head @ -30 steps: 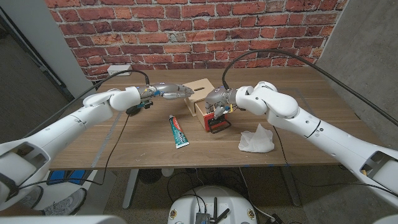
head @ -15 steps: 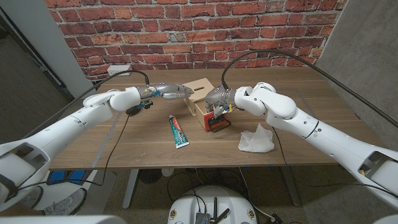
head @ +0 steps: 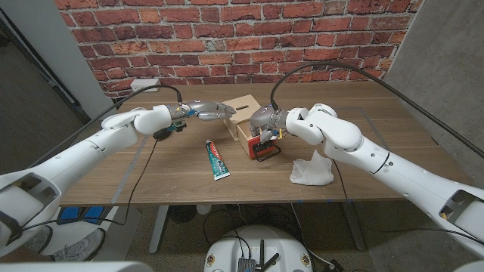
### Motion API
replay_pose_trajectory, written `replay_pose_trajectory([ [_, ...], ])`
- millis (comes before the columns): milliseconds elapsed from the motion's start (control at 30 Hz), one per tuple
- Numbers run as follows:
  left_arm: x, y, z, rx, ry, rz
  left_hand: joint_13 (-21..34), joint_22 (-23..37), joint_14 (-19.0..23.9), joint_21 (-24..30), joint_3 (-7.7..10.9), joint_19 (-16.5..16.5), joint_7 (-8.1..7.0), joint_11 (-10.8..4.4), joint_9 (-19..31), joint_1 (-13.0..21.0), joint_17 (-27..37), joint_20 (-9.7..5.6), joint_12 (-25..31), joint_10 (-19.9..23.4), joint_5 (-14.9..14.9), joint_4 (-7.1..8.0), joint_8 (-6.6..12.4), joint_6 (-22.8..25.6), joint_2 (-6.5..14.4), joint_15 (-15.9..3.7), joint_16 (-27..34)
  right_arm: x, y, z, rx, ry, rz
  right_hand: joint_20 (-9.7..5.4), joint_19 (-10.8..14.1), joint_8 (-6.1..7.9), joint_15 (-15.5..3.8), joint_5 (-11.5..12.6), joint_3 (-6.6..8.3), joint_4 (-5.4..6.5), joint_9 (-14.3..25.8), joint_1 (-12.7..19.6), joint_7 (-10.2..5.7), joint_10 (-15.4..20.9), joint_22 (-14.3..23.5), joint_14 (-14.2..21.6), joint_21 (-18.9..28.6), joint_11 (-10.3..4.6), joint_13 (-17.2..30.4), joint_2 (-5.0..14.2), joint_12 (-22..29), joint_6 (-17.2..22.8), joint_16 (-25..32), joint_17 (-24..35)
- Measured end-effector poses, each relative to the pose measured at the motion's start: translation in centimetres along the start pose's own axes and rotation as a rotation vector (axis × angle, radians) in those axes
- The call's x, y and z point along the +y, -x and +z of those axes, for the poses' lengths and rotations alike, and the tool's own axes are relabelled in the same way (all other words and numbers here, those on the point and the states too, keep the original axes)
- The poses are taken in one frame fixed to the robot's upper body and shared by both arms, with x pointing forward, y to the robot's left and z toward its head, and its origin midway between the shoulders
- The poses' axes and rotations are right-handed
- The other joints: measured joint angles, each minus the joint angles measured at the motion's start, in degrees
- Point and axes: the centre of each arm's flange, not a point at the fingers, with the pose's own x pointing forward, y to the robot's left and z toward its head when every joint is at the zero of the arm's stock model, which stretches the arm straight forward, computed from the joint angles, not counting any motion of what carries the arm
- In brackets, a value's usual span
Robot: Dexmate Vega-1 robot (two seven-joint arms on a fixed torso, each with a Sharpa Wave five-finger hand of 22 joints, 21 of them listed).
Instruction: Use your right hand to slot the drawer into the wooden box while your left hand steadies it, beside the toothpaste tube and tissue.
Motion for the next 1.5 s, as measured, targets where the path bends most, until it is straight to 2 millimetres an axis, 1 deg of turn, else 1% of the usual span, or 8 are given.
replay_pose_trajectory([
  [133,-0.06,0.02,0.17,-0.001,0.001,-0.001,0.0,0.0,0.0,0.0,0.25,0.2,0.00,0.00,0.0,0.0,0.0,0.22,-0.3,0.0,0.0,-0.25,0.00,0.0,0.0,0.00,0.0,0.06,0.26,-0.03,0.018,0.008,-0.010,-0.31,0.3,-0.08,-0.08,0.0,0.00,0.00,0.0,0.0,0.00,0.0,0.0,0.1,0.0,0.00,0.0,0.00,0.0,0.0,0.1,0.0],
  [333,-0.08,0.02,0.16,0.004,0.004,-0.001,0.0,0.0,0.0,0.0,0.25,0.4,0.00,0.00,0.0,0.0,0.0,-0.01,-0.4,0.0,0.0,-0.25,0.00,0.0,0.0,0.00,0.0,0.37,0.54,0.15,0.025,0.009,-0.013,-0.31,0.3,-0.20,0.08,-0.2,0.00,0.00,0.1,-0.4,0.00,0.0,0.0,0.2,0.0,0.00,0.0,-0.38,0.0,0.0,0.3,0.0],
  [567,-0.13,0.02,0.26,0.004,0.008,0.000,0.0,0.0,0.0,0.0,0.56,0.4,0.00,0.00,0.0,0.0,0.0,0.00,-0.4,0.0,0.0,-0.55,-0.01,0.0,0.0,0.01,-0.2,0.48,0.61,0.13,0.043,0.025,-0.026,-0.31,0.3,0.02,0.09,-0.2,0.00,0.00,0.1,-0.5,0.00,0.0,0.0,0.2,0.0,0.00,0.0,-0.48,0.0,0.0,0.3,0.0],
  [1067,-0.11,-0.25,0.11,0.005,0.018,0.005,0.0,0.0,0.2,0.0,0.74,0.4,-0.01,0.10,0.0,0.0,0.0,0.00,-0.4,0.1,0.0,-0.73,0.00,0.0,0.0,0.24,-0.2,0.49,0.06,0.45,0.042,0.062,-0.053,-0.21,0.4,0.02,-0.15,0.1,0.00,0.00,0.0,-0.7,0.01,0.2,0.0,0.5,0.0,-0.22,0.2,-0.48,0.0,0.0,0.3,0.6],
  [1167,-0.07,-0.27,0.10,0.004,0.017,0.005,0.0,0.0,0.2,0.0,0.96,0.4,0.19,0.17,0.0,0.0,0.0,0.00,-0.4,0.2,0.0,-0.96,-0.01,0.2,0.0,0.24,-0.2,0.47,0.01,0.50,0.041,0.067,-0.059,-0.21,0.4,-0.01,-0.24,0.1,0.00,0.00,0.0,-0.7,0.10,0.2,0.0,0.6,0.0,-0.22,0.2,-0.43,0.0,0.1,0.3,0.6],
  [1267,-0.06,-0.28,0.10,0.004,0.017,0.006,0.0,0.0,0.2,0.0,0.96,0.4,0.19,-0.14,0.0,0.0,0.0,0.00,-0.4,0.5,0.0,-0.96,0.00,0.2,0.0,0.24,-0.2,0.53,-0.10,0.53,0.040,0.070,-0.063,-0.21,0.4,-0.02,-0.24,0.1,0.00,0.00,0.0,-0.7,0.11,0.2,0.0,0.6,0.0,-0.22,0.2,-0.43,0.0,0.1,0.3,0.6],
  [1400,-0.02,-0.28,0.15,0.003,0.017,0.007,0.0,0.0,0.2,0.0,0.97,0.4,0.19,-0.14,0.0,0.0,0.0,0.00,-0.4,0.5,0.0,-0.96,-0.01,0.2,0.0,0.24,-0.2,0.49,-0.17,0.56,0.040,0.077,-0.074,-0.21,0.4,-0.09,-0.25,0.1,0.00,0.00,0.0,-0.7,0.15,0.2,0.0,0.6,0.0,-0.22,0.2,-0.43,0.0,0.1,0.3,0.6],
  [1500,-0.06,-0.27,0.20,0.003,0.017,0.008,0.0,0.0,0.2,0.0,1.20,0.4,0.19,-0.14,0.0,0.0,0.0,0.04,-0.4,0.5,0.0,-1.20,-0.01,0.2,0.0,0.23,-0.2,0.57,-0.25,0.57,0.039,0.080,-0.077,-0.21,0.4,-0.29,-0.25,0.1,0.23,-0.23,0.0,-0.7,0.21,0.2,0.0,0.6,0.0,-0.22,0.2,-0.43,0.0,0.2,0.3,0.6],
])
